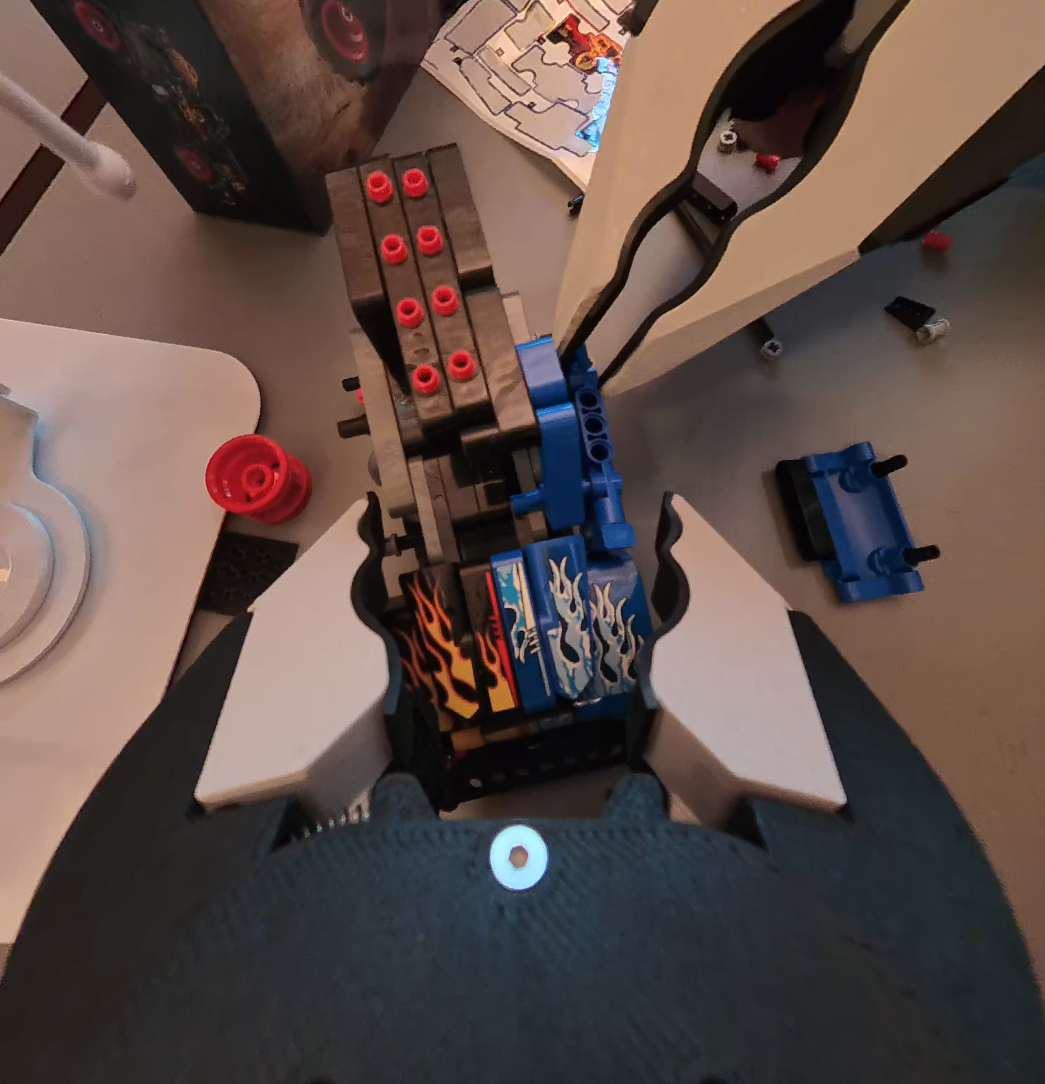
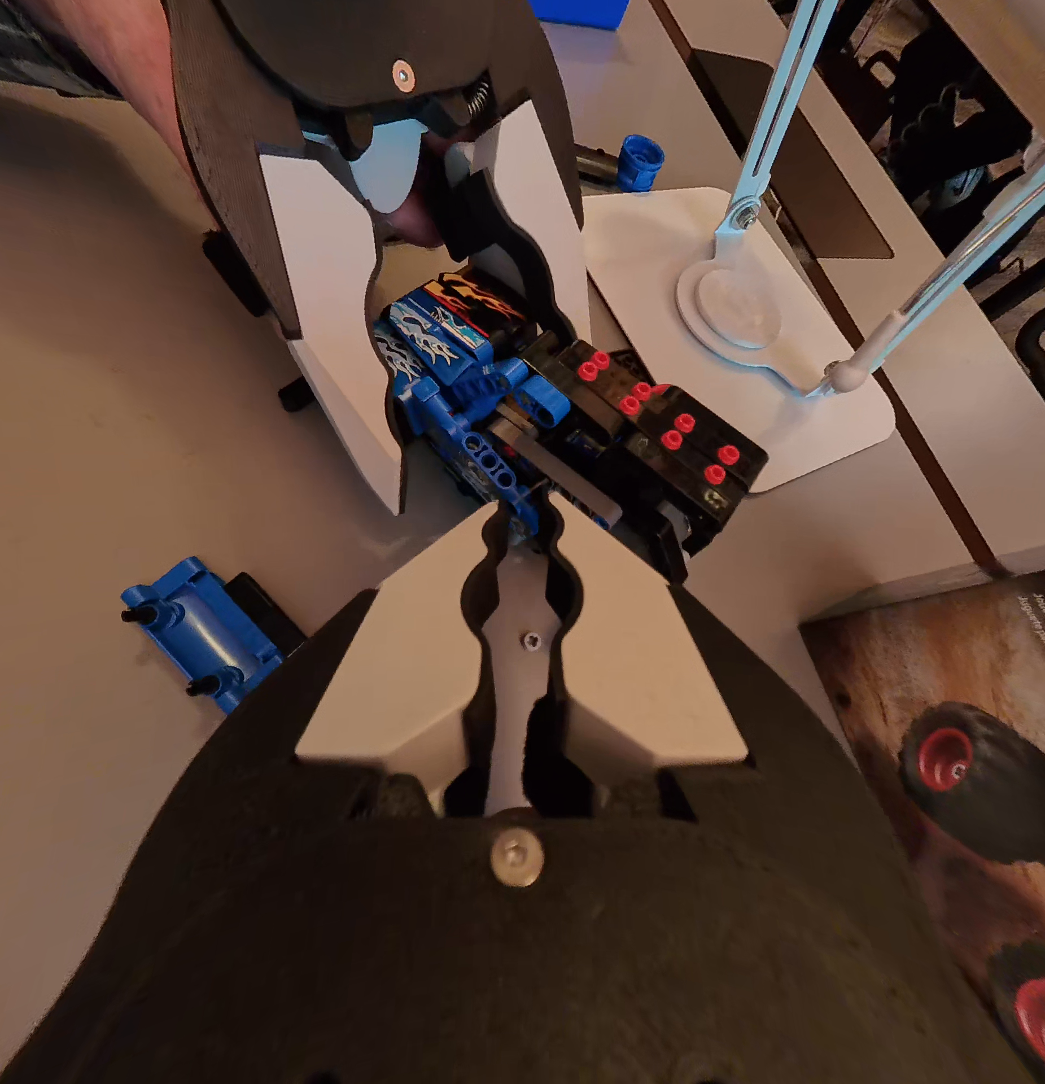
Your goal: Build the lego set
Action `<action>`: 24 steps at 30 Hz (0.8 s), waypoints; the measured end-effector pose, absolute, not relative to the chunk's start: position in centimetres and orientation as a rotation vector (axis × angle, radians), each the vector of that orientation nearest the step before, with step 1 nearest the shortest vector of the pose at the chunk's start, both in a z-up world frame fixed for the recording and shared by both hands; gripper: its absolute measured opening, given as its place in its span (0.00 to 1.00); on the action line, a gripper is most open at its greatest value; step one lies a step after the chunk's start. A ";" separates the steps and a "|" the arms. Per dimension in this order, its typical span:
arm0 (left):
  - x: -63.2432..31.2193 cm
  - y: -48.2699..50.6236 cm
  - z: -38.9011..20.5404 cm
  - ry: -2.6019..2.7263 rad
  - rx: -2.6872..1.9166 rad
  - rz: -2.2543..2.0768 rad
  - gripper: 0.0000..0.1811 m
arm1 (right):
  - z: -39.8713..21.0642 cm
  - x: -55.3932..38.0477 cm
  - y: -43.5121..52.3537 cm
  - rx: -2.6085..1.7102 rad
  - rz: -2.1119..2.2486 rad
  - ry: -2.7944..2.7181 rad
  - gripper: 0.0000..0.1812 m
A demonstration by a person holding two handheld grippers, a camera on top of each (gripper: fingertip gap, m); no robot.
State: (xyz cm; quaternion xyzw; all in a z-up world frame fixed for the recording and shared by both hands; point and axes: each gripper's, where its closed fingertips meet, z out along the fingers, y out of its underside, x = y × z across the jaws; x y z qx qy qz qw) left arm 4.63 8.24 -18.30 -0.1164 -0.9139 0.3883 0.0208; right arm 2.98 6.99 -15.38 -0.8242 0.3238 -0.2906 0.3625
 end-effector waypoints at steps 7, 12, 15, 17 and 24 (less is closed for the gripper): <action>4.2 8.2 -18.7 -2.869 -0.448 1.178 0.53 | -15.4 3.3 6.5 -2.166 -0.749 0.833 0.03; 4.2 8.2 -18.7 -2.870 -0.451 1.180 0.53 | -15.4 3.4 6.5 -2.226 -0.745 0.798 0.03; 4.3 8.2 -18.9 -2.892 -0.483 1.174 0.54 | -15.4 3.4 6.5 -2.260 -0.724 0.782 0.03; 4.3 8.3 -18.9 -2.898 -0.494 1.169 0.54 | -15.4 3.5 6.5 -2.272 -0.707 0.784 0.03; 4.5 8.3 -18.9 -2.914 -0.475 1.184 0.54 | -14.8 3.3 6.4 -2.199 -0.690 0.793 0.04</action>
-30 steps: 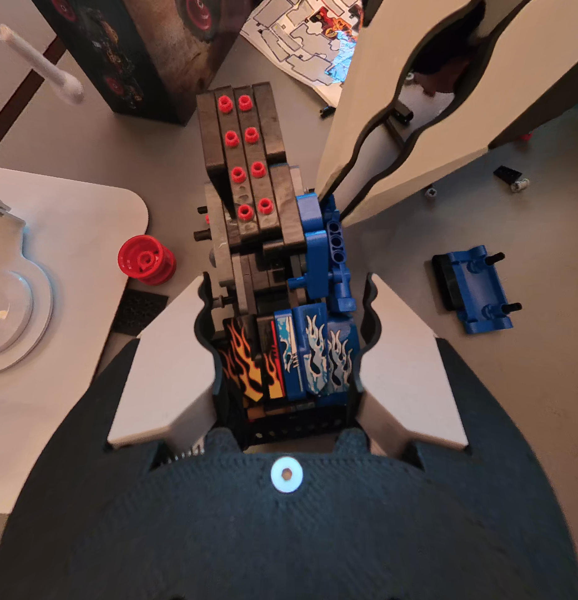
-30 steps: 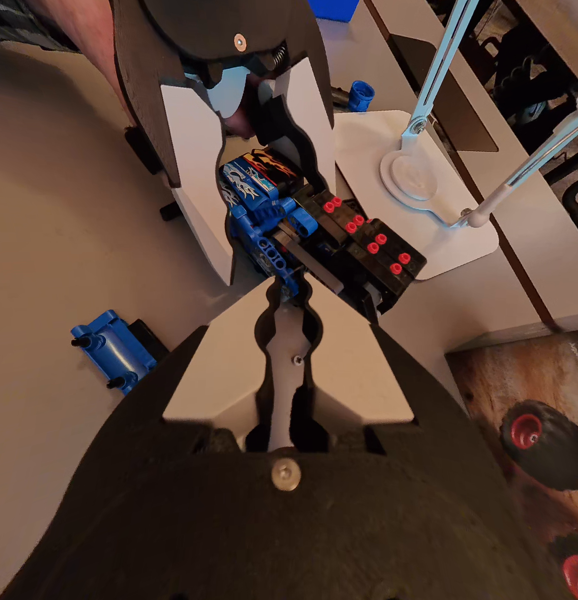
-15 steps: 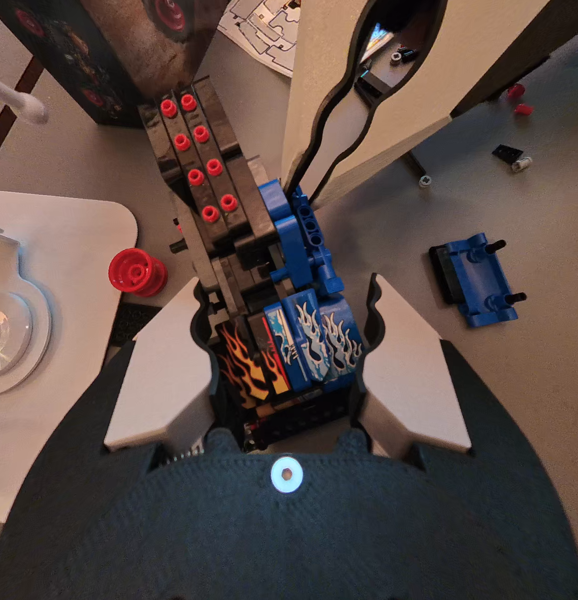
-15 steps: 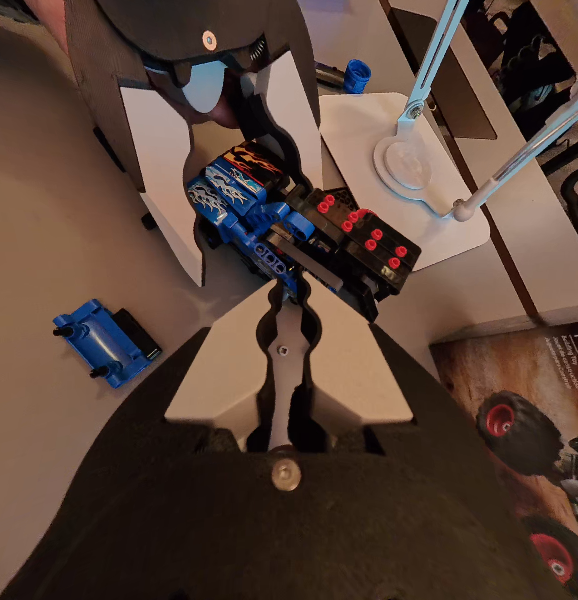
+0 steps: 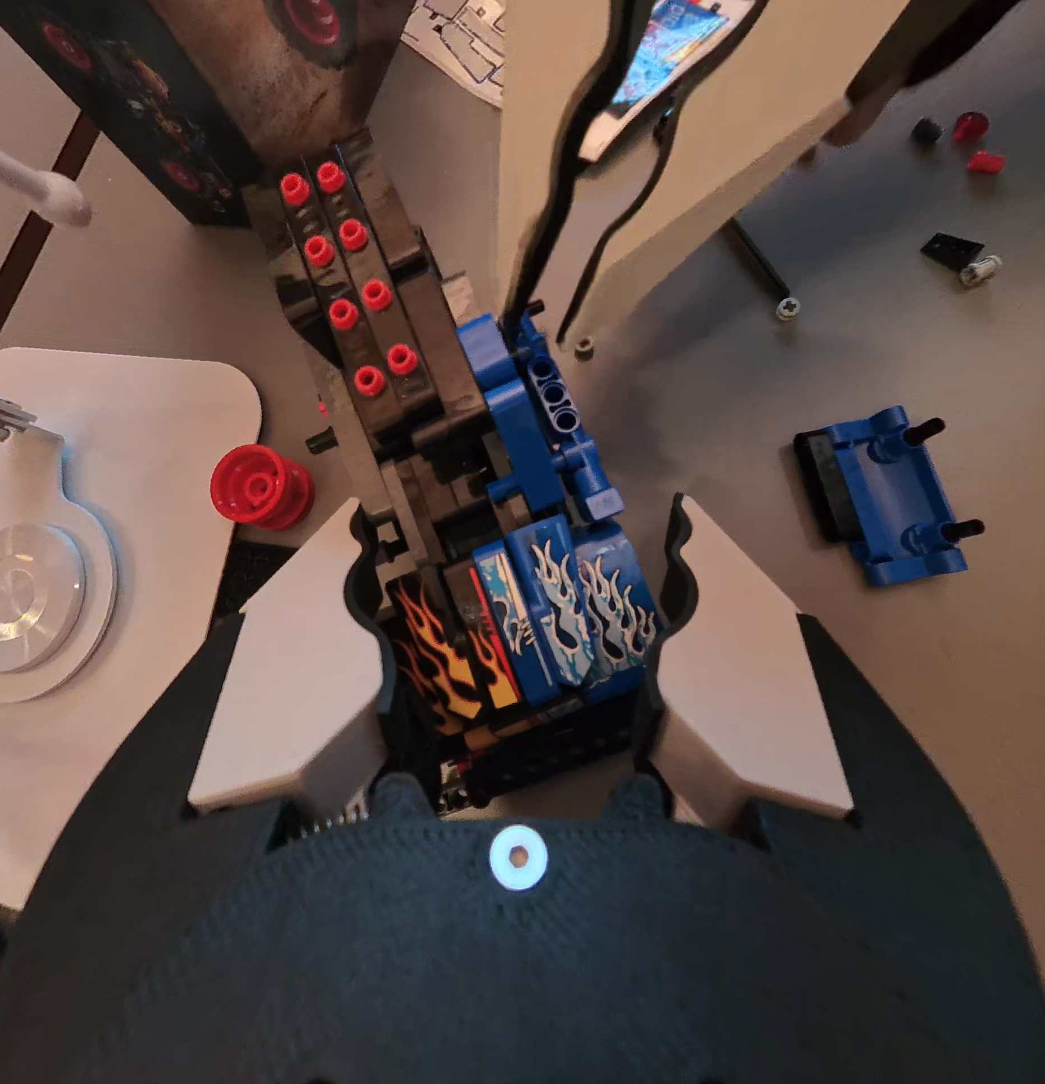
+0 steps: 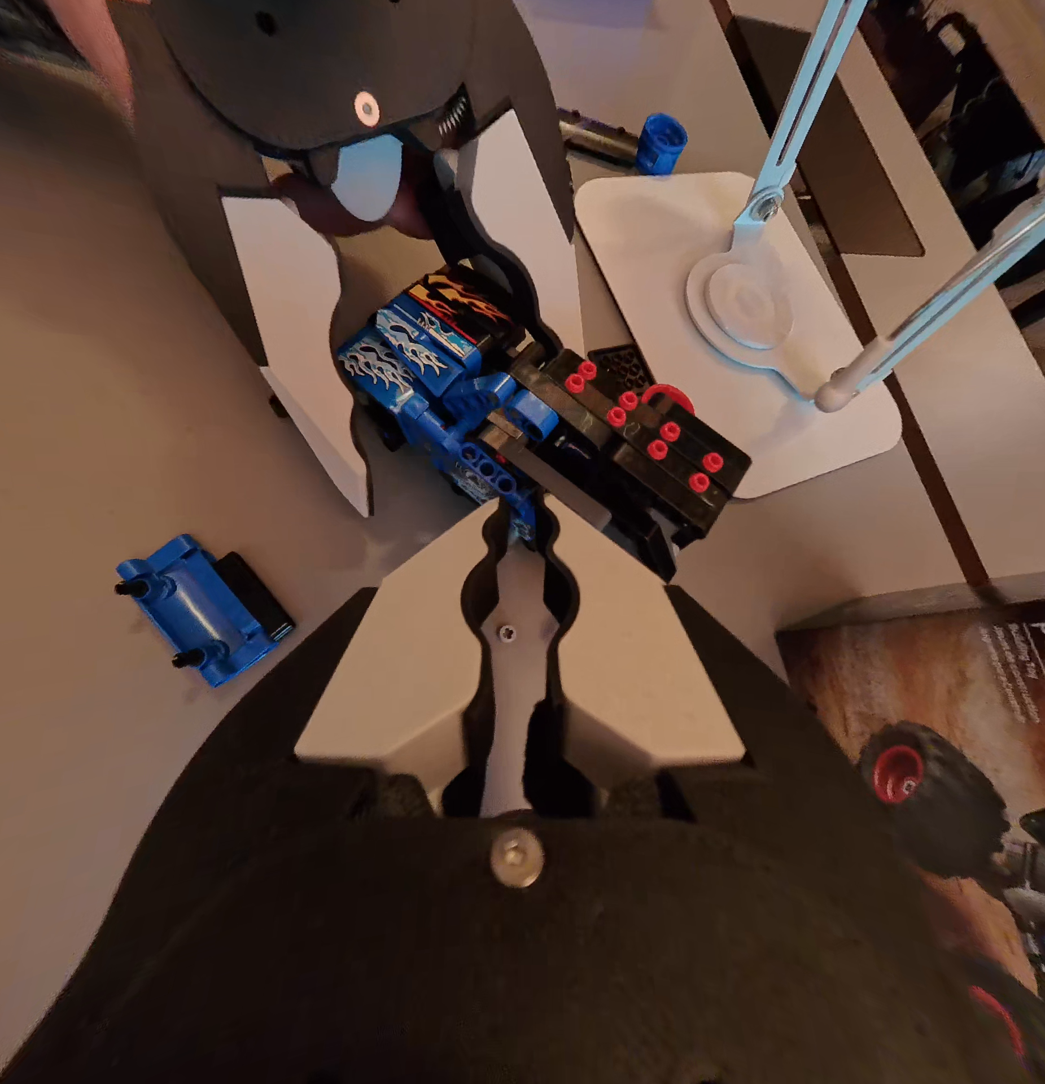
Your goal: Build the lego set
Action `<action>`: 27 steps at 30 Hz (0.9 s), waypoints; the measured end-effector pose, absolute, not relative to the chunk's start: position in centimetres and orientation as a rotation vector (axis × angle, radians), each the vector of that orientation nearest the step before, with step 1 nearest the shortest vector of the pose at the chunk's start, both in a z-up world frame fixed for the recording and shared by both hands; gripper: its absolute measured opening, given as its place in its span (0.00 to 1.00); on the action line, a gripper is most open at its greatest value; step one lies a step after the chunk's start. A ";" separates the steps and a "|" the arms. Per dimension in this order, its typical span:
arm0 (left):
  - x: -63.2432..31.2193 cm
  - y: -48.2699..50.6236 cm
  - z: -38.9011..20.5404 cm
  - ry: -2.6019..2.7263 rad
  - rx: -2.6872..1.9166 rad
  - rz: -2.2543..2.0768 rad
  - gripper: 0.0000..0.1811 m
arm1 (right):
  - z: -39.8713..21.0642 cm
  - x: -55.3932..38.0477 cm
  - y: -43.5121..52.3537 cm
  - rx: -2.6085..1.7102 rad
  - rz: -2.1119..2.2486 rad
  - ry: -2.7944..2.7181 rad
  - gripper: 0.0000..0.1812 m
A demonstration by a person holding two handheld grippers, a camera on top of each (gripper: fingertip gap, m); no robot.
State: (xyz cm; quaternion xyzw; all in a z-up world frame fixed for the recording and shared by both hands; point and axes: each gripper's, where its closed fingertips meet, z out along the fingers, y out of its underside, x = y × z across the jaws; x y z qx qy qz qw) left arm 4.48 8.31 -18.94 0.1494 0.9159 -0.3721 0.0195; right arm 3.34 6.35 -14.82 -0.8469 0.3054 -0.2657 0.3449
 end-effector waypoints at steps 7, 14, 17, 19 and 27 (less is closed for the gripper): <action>4.6 8.4 -18.7 2.858 0.461 -1.169 0.52 | -15.0 3.7 5.3 -2.216 -0.831 0.762 0.14; 4.6 8.2 -18.5 2.872 0.430 -1.181 0.52 | -15.2 3.8 5.7 -2.186 -0.770 0.782 0.06; 4.7 8.1 -18.6 2.879 0.426 -1.176 0.52 | -15.5 4.0 5.9 -2.193 -0.747 0.803 0.06; 4.8 8.2 -18.6 2.889 0.428 -1.173 0.52 | -15.4 4.2 6.0 -2.180 -0.721 0.827 0.06; 4.9 8.2 -18.4 2.868 0.467 -1.178 0.51 | -15.3 4.0 5.9 -2.159 -0.632 0.877 0.06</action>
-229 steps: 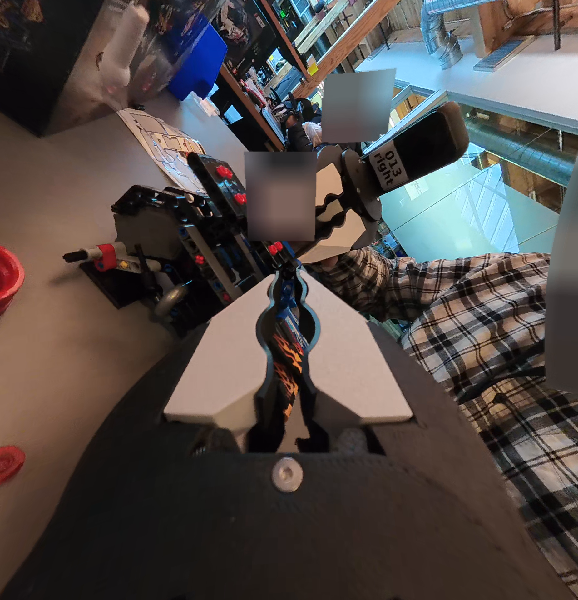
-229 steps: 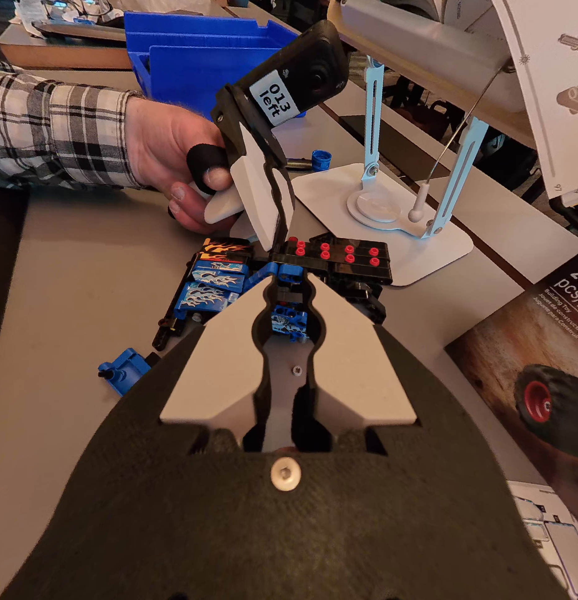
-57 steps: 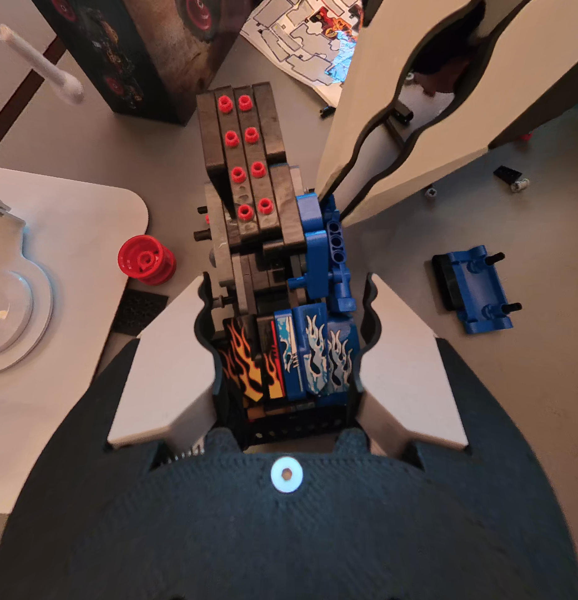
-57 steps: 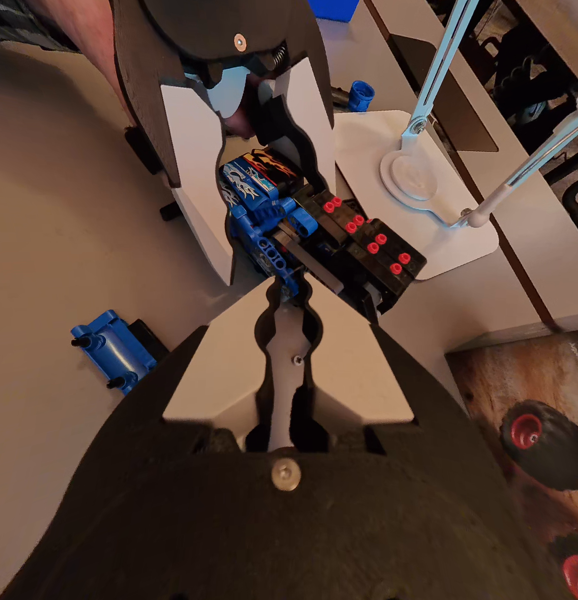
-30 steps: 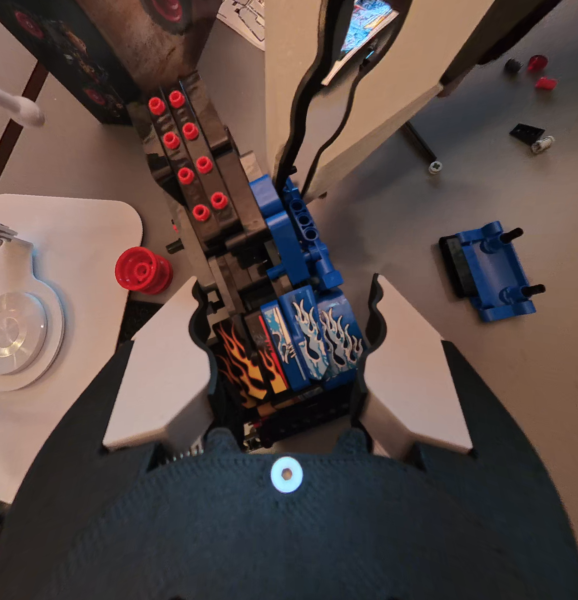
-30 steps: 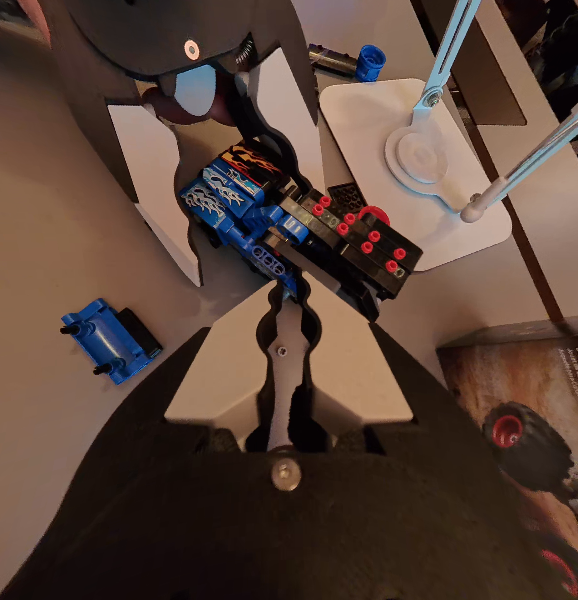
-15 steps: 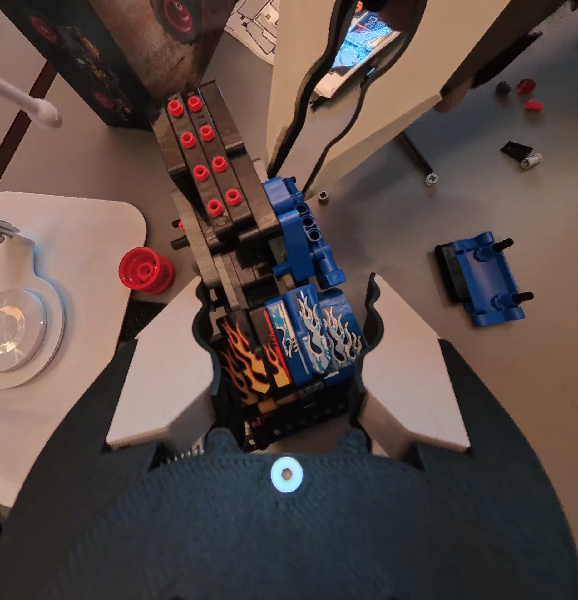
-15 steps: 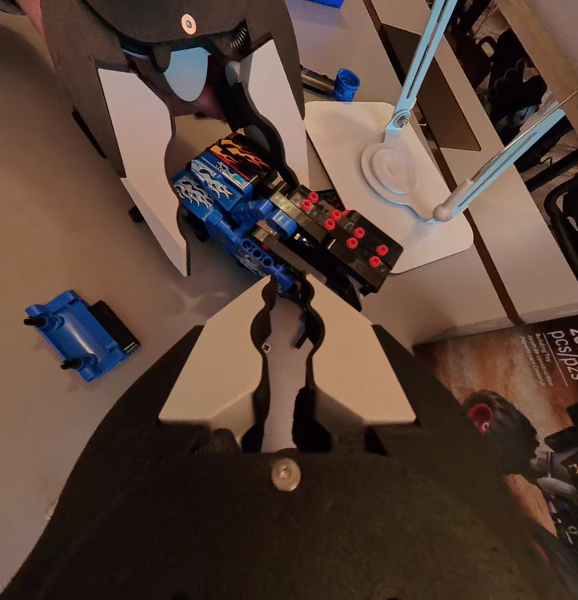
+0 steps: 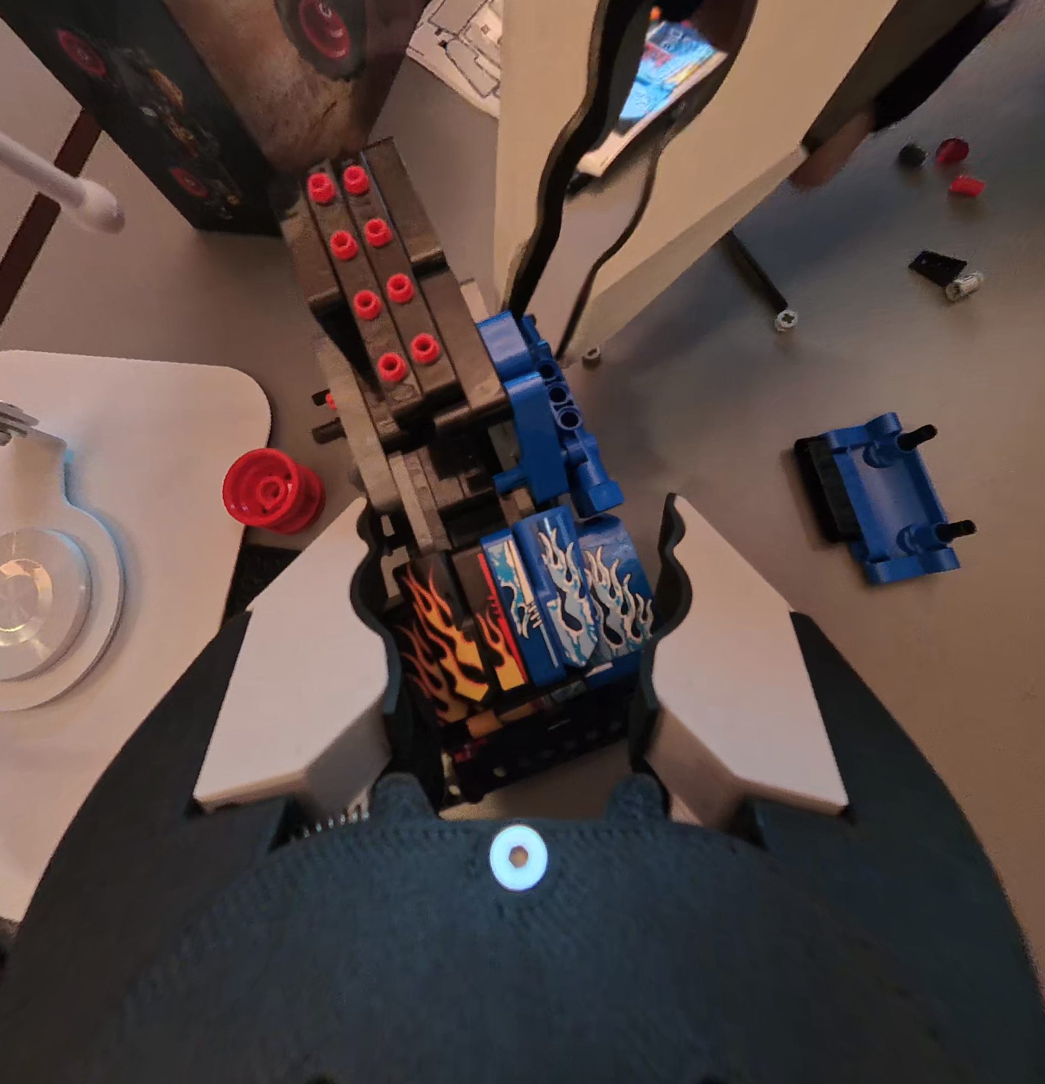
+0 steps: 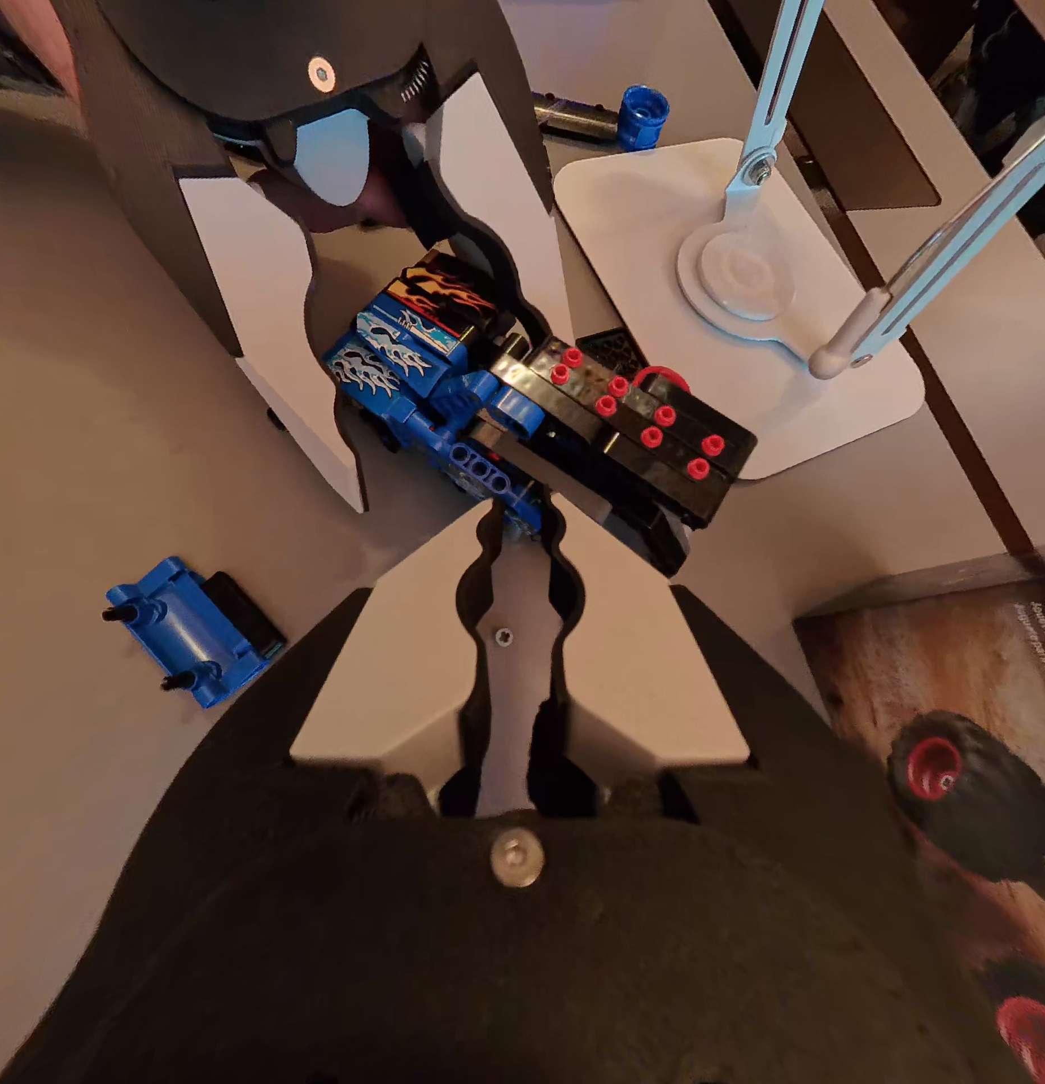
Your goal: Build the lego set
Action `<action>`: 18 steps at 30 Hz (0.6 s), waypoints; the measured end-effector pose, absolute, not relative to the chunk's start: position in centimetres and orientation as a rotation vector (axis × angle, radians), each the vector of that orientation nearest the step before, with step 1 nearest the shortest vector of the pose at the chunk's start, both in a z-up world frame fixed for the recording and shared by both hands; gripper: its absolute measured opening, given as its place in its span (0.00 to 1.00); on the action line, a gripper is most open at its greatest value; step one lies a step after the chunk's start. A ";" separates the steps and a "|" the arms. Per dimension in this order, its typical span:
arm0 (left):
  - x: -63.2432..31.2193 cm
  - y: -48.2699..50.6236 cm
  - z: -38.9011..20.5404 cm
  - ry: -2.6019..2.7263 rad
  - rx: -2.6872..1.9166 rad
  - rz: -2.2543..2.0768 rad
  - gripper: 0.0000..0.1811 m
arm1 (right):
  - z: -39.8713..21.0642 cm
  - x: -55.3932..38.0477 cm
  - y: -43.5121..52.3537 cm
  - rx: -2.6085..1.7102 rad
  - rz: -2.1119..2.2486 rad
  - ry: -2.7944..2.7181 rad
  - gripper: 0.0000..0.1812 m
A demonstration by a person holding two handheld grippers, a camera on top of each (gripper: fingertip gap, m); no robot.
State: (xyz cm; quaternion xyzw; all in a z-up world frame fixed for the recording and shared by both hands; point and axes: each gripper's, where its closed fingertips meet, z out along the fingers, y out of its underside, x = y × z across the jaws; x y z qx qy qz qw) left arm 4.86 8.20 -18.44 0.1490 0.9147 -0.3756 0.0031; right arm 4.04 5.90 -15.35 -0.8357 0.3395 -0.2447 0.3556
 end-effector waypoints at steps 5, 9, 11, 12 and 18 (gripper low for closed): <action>5.2 8.7 -16.8 2.870 0.427 -1.247 0.45 | -14.8 3.5 4.0 -2.195 -0.734 0.866 0.25; 5.1 8.1 -16.9 2.848 0.398 -1.247 0.46 | -14.0 4.6 3.5 -2.125 -0.779 0.856 0.35; 5.2 7.9 -16.8 2.838 0.387 -1.252 0.42 | -14.5 5.2 3.5 -2.112 -0.728 0.868 0.35; 5.2 7.8 -16.6 2.844 0.373 -1.263 0.40 | -14.8 5.4 3.4 -2.100 -0.712 0.870 0.34; 5.4 7.6 -16.7 2.858 0.336 -1.281 0.40 | -15.1 5.8 3.5 -2.077 -0.643 0.883 0.33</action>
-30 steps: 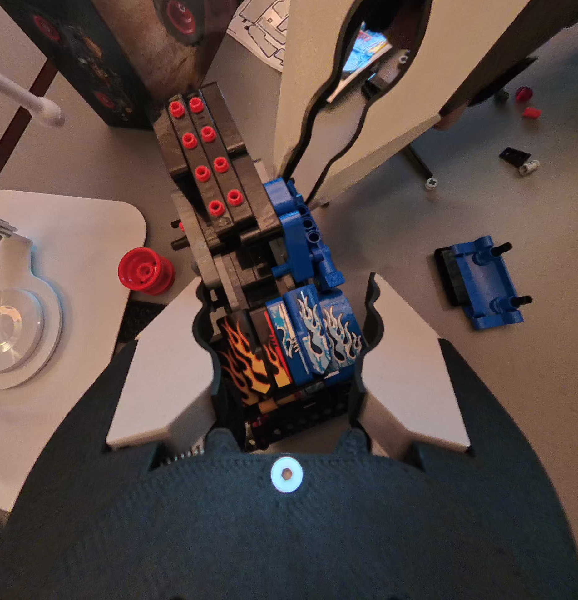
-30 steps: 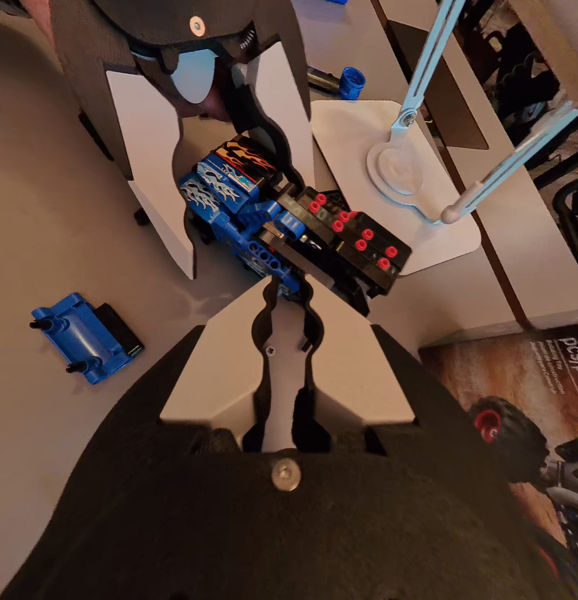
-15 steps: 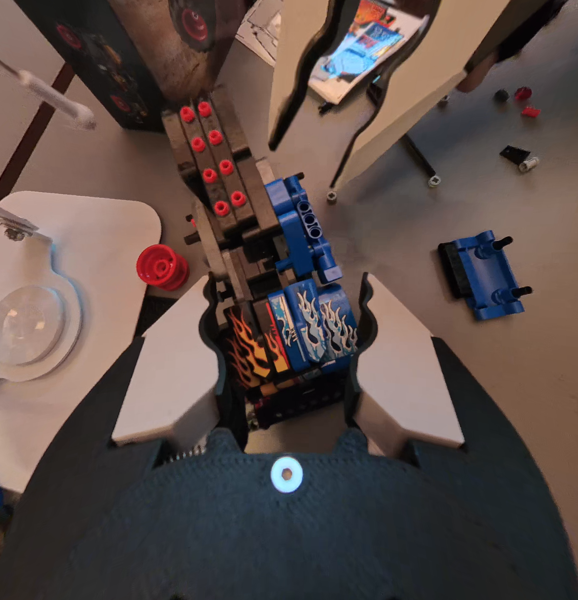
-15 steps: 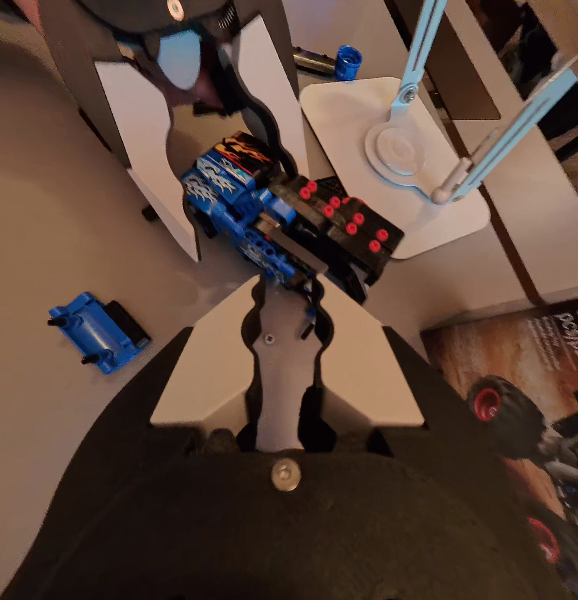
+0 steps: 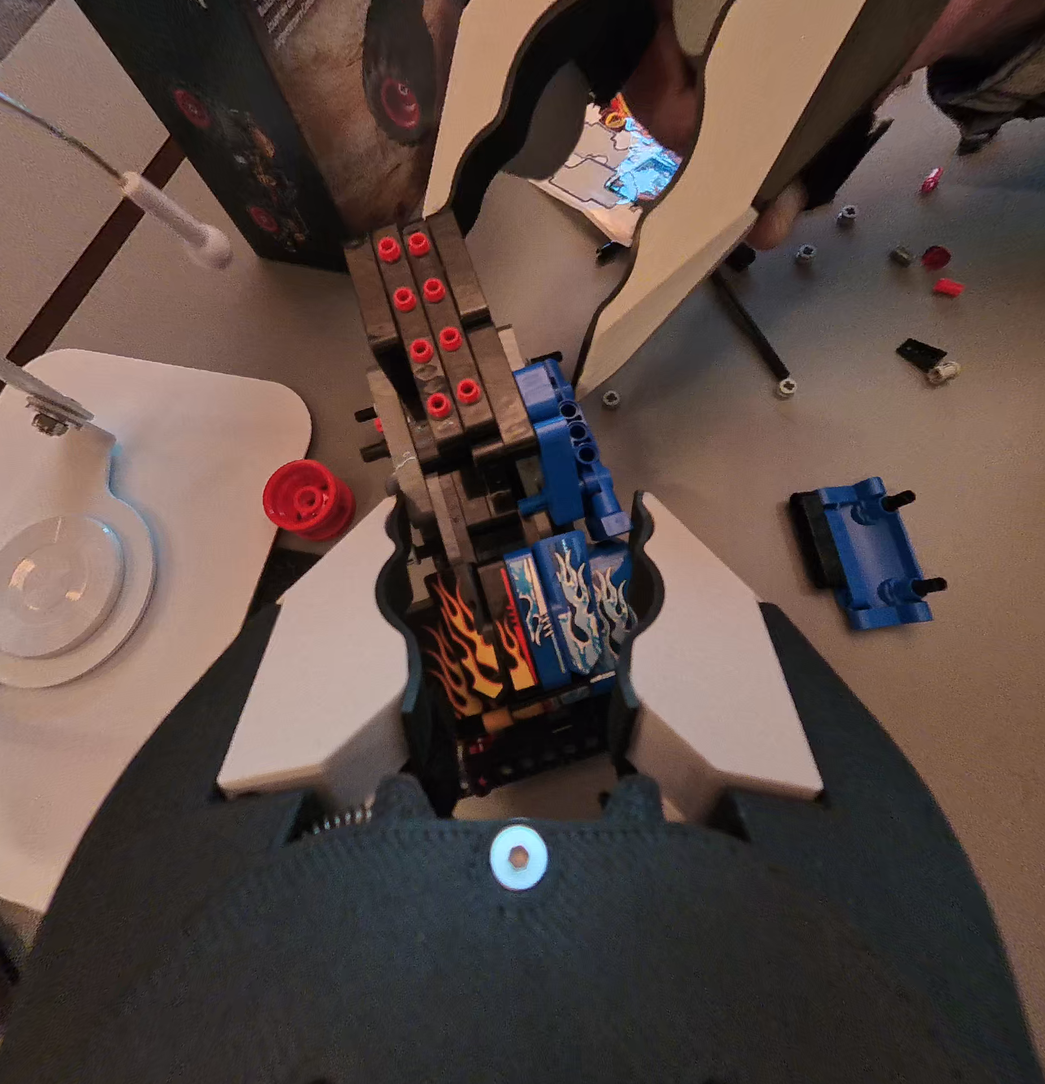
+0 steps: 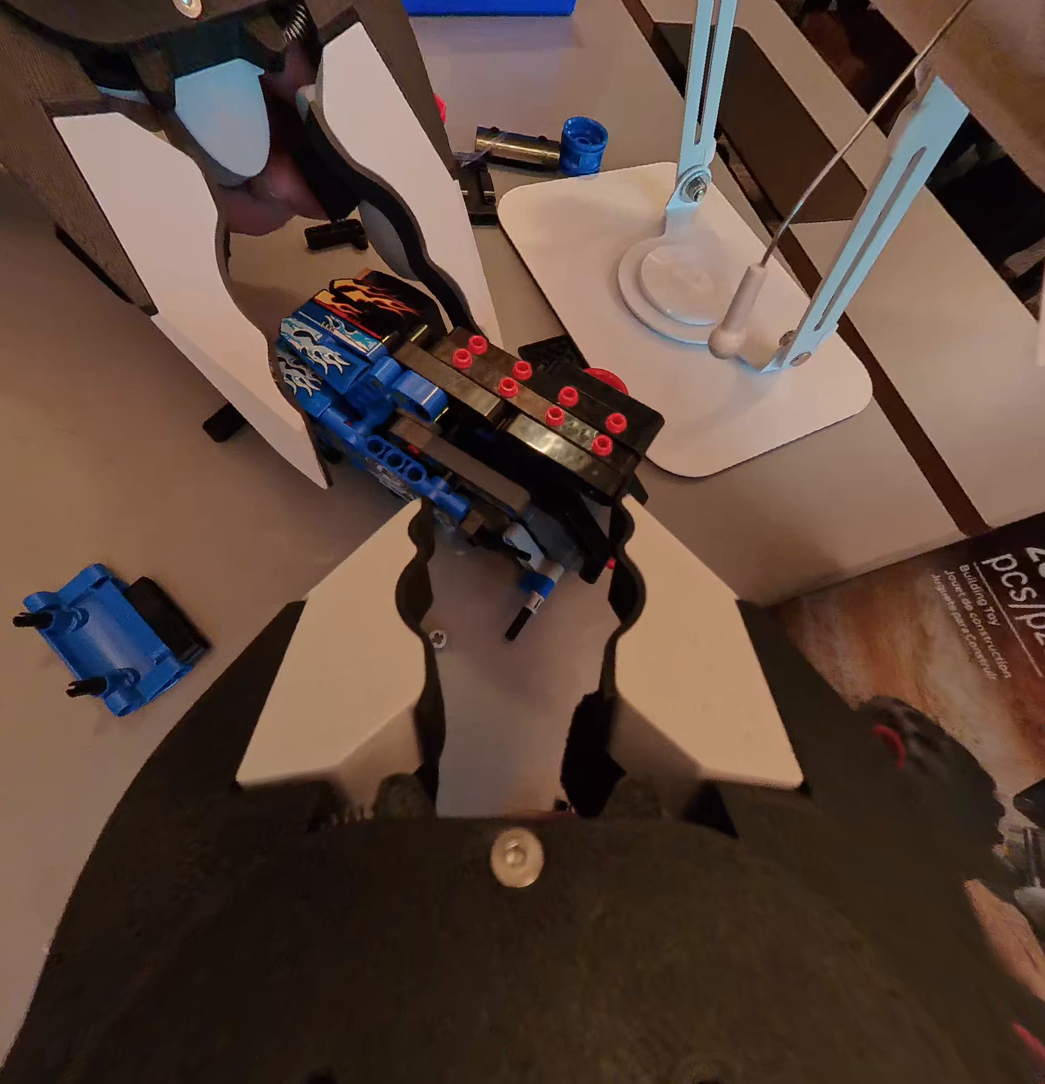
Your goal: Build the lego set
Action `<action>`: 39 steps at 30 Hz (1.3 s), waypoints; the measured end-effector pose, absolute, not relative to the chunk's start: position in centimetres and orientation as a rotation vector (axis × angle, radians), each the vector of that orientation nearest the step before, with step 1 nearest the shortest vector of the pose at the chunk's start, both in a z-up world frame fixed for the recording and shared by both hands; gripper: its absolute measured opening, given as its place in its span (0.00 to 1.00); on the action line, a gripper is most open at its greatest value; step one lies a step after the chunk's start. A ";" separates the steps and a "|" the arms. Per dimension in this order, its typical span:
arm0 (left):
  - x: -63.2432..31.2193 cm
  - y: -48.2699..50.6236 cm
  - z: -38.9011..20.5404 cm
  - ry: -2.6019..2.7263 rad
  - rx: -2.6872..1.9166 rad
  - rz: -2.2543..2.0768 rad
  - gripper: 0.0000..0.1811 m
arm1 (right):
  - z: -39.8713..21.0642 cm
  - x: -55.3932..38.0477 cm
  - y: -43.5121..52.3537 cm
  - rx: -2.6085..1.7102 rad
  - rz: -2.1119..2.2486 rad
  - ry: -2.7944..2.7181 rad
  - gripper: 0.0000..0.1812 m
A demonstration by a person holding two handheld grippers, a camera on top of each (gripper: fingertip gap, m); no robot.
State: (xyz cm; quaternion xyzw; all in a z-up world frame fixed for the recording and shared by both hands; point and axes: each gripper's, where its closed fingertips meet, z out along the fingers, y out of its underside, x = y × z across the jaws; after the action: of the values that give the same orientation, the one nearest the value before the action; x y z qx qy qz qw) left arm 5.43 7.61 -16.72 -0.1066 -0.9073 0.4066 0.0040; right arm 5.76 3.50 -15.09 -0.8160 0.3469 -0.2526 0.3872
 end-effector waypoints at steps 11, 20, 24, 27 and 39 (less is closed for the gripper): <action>5.8 7.7 -16.7 -2.851 -0.338 1.263 0.38 | -15.4 6.0 3.8 -2.068 -0.563 0.941 0.28; 6.4 11.5 -15.3 -2.834 -0.331 1.210 0.55 | -15.1 4.9 2.6 -2.077 -0.579 0.951 0.34; 6.6 13.1 -16.3 -2.928 -0.334 1.153 0.52 | -15.7 4.3 3.2 -2.093 -0.525 0.945 0.33; 6.8 13.2 -17.2 -2.954 -0.315 1.144 0.44 | -16.3 4.4 3.5 -2.114 -0.537 0.946 0.31; 9.2 16.1 -19.2 -3.013 -0.322 1.086 0.49 | -17.4 3.4 5.1 -2.192 -0.515 0.903 0.22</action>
State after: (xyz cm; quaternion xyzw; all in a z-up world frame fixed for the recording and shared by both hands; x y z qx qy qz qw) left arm 9.15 16.11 -19.18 -0.0999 -0.9353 0.3372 -0.0387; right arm 3.36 5.12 -17.43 -0.8464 0.3485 -0.1989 0.3501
